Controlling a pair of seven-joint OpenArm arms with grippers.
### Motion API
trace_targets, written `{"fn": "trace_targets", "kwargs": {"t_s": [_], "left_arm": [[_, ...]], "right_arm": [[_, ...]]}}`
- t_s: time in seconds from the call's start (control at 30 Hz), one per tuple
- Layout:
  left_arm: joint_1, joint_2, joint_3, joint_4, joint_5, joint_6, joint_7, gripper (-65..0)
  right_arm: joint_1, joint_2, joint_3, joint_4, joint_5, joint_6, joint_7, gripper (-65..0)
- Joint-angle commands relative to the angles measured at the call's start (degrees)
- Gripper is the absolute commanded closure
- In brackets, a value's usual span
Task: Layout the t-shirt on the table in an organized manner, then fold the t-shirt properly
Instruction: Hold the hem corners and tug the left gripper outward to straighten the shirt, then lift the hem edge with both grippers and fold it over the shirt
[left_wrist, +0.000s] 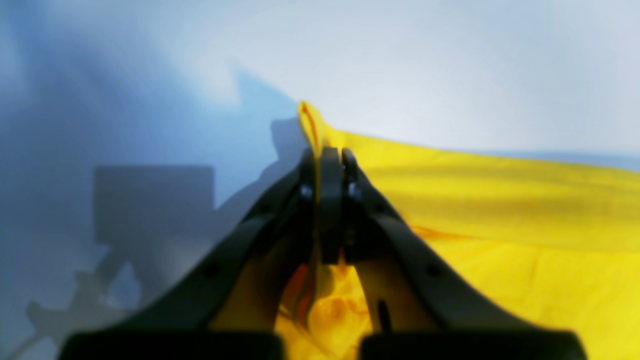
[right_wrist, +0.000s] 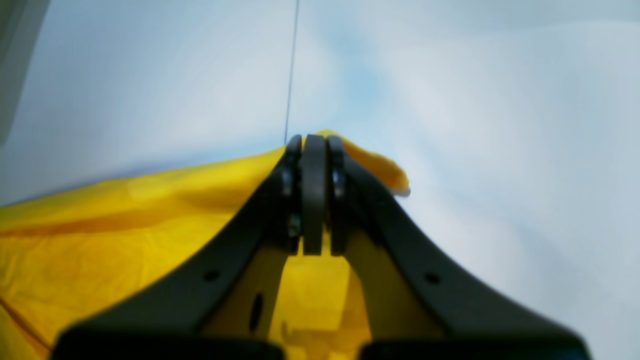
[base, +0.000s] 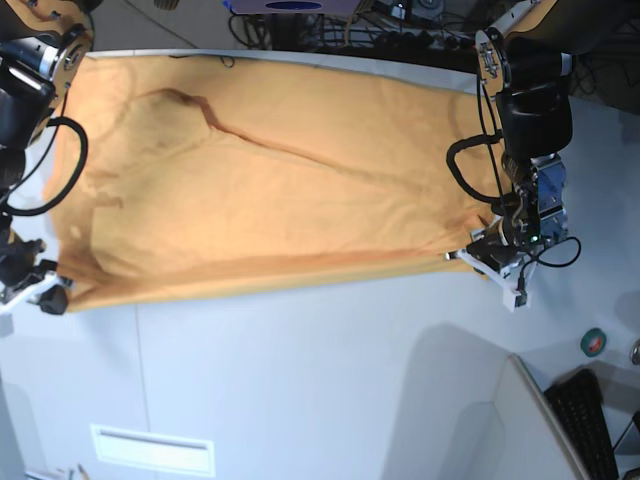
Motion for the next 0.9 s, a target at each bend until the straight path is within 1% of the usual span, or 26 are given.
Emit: {"fn": "trace_targets", "kwargs": {"t_s": [0.0, 0.1, 0.2, 0.3, 0.37, 0.5, 0.57, 0.67, 0.87], "left_arm": [[-0.37, -0.51, -0.07, 0.89, 0.15, -0.04, 0.57, 0.0], [-0.28, -0.51, -0.16, 0.98, 0.15, -0.04, 4.79, 0.0], [0.77, -0.51, -0.6, 2.82, 0.15, -0.04, 6.2, -0.2], [3.41, -0.15, -3.41, 9.42, 0.15, -0.04, 6.55, -14.2], [4.47, -0.15, -4.29, 13.11, 0.15, -0.04, 8.49, -21.2], [4.91, -0.24, -5.17, 18.73, 0.15, -0.04, 13.06, -31.1], [4.82, -0.24, -5.79, 20.93, 0.15, -0.04, 15.17, -35.1], [4.64, -0.24, -5.87, 22.69, 0.15, -0.13, 16.13, -39.5], [1.65, -0.33, -5.87, 20.23, 0.07, -0.31, 16.13, -44.1]], "right_arm": [[1.27, 1.03, 0.2, 1.2, 1.05, 0.31, 1.66, 0.0], [1.27, 1.03, 0.2, 1.2, 1.05, 0.31, 1.66, 0.0], [1.27, 1.03, 0.2, 1.2, 1.05, 0.31, 1.66, 0.0], [1.27, 1.12, 0.2, 1.2, 1.05, 0.31, 1.66, 0.0], [1.27, 1.12, 0.2, 1.2, 1.05, 0.31, 1.66, 0.0], [1.27, 1.12, 0.2, 1.2, 1.05, 0.31, 1.66, 0.0], [1.36, 1.03, 0.2, 1.2, 1.05, 0.31, 1.66, 0.0], [1.36, 0.94, 0.2, 1.2, 1.05, 0.31, 1.66, 0.0], [1.36, 1.03, 0.2, 1.2, 1.05, 0.31, 1.66, 0.0]]}}
